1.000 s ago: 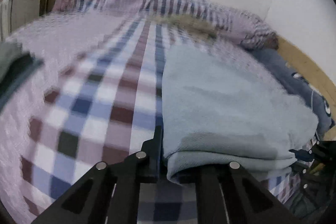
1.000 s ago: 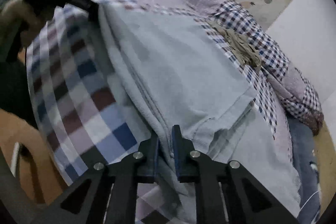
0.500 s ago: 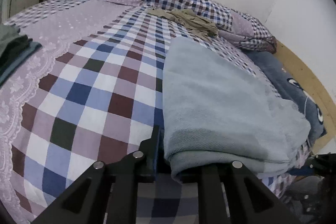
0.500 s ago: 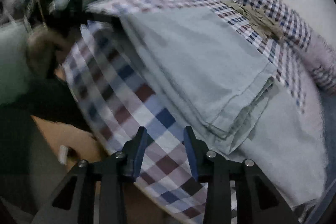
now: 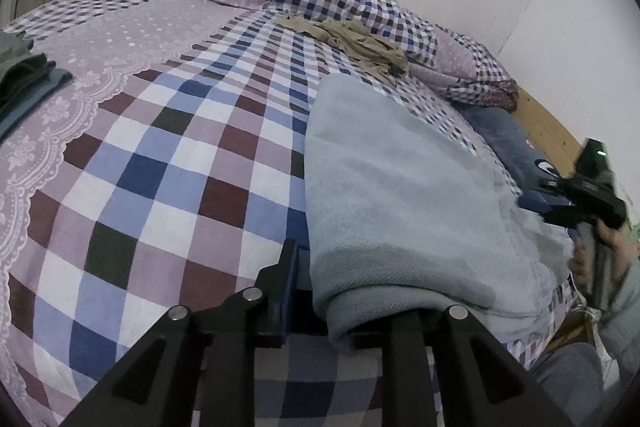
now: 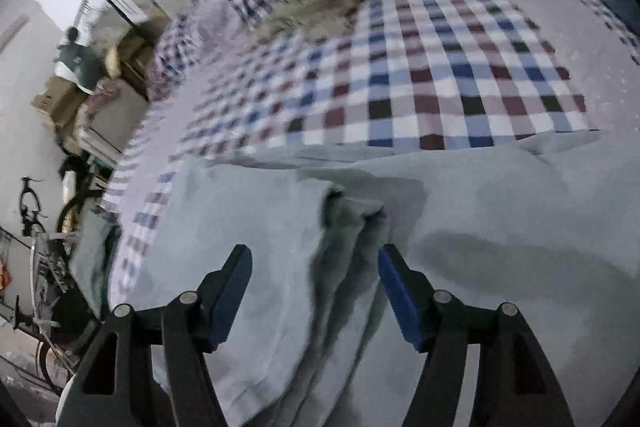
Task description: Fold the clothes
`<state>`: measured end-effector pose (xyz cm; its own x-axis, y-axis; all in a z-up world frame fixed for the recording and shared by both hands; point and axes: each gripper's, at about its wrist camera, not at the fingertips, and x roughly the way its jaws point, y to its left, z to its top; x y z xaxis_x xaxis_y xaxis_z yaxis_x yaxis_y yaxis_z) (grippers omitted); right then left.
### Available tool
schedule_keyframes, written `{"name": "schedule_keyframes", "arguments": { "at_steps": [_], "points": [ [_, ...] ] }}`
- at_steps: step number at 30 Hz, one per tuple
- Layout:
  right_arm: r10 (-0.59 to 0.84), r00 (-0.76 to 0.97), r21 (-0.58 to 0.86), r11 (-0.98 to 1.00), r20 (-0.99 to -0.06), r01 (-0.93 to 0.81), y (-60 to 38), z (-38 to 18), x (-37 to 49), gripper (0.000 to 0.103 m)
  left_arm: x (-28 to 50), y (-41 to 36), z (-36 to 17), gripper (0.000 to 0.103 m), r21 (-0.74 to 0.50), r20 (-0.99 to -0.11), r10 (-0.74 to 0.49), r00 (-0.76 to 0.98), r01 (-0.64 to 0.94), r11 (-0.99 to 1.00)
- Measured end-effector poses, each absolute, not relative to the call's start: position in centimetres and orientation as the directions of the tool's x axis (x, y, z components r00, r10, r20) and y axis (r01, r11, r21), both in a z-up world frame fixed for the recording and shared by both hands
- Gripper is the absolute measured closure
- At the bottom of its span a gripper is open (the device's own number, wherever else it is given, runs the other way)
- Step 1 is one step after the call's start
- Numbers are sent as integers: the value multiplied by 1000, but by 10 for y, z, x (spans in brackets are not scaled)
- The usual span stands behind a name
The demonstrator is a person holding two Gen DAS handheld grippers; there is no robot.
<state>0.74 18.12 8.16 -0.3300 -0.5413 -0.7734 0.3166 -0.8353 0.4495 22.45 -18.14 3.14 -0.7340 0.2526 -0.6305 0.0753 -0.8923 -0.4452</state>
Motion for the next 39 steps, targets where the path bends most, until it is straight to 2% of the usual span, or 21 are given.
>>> {"name": "schedule_keyframes", "arguments": {
  "at_steps": [2, 4, 7, 8, 9, 10, 12, 14, 17, 20, 23, 26, 29, 31, 34, 36, 39],
  "points": [
    [-505, -327, 414, -855, -799, 312, 175, 73, -5, 33, 225, -181, 31, 83, -442, -628, 252, -736, 71, -894],
    [-478, -324, 386, -869, -816, 309, 169, 64, -19, 33, 227, -180, 30, 92, -441, -622, 260, -739, 56, -896],
    [-437, -324, 338, -886, -839, 318, 157, 53, -29, 36, 227, -178, 30, 93, -428, -621, 249, -743, 55, -902],
    [-410, -330, 298, -892, -851, 339, 151, 52, -29, 40, 226, -179, 29, 94, -435, -619, 252, -744, 58, -899],
    [-389, -341, 258, -893, -856, 369, 144, 54, -29, 58, 226, -179, 28, 94, -445, -614, 255, -747, 61, -894],
    [-383, -354, 233, -887, -853, 398, 139, 60, -27, 65, 227, -179, 27, 95, -447, -609, 252, -752, 63, -892],
    [-376, -406, 179, -877, -833, 445, 132, 78, -24, 67, 228, -178, 27, 95, -436, -606, 237, -760, 68, -897],
    [-397, -452, 178, -873, -799, 453, 132, 94, -22, 67, 231, -175, 29, 96, -415, -603, 213, -769, 74, -907],
    [-326, -429, 116, -887, -842, 446, 125, 74, -32, 66, 232, -173, 29, 96, -405, -607, 198, -770, 85, -910],
    [-279, -422, 85, -902, -863, 424, 120, 58, -37, 60, 231, -171, 27, 96, -397, -617, 188, -764, 97, -913],
    [-278, -482, 100, -927, -831, 363, 132, 71, -25, 53, 230, -172, 28, 92, -392, -626, 181, -759, 105, -914],
    [-299, -547, 163, -945, -782, 284, 161, 93, 2, 48, 235, -172, 30, 88, -391, -622, 169, -765, 115, -913],
    [-367, -610, 256, -930, -702, 265, 198, 107, 45, 46, 243, -174, 32, 77, -392, -614, 152, -774, 132, -910],
    [-361, -657, 250, -933, -663, 260, 221, 111, 76, 40, 252, -177, 35, 55, -387, -616, 129, -777, 156, -909],
    [-315, -714, 223, -949, -626, 223, 249, 106, 112, 34, 268, -185, 44, 34, -377, -623, 87, -778, 200, -904],
    [-301, -722, 244, -952, -623, 186, 264, 103, 119, 34, 275, -187, 48, 29, -359, -620, 62, -782, 213, -909],
    [-321, -741, 302, -939, -590, 166, 286, 106, 126, 34, 279, -181, 54, 28, -304, -621, 11, -783, 227, -925]
  ]
}}
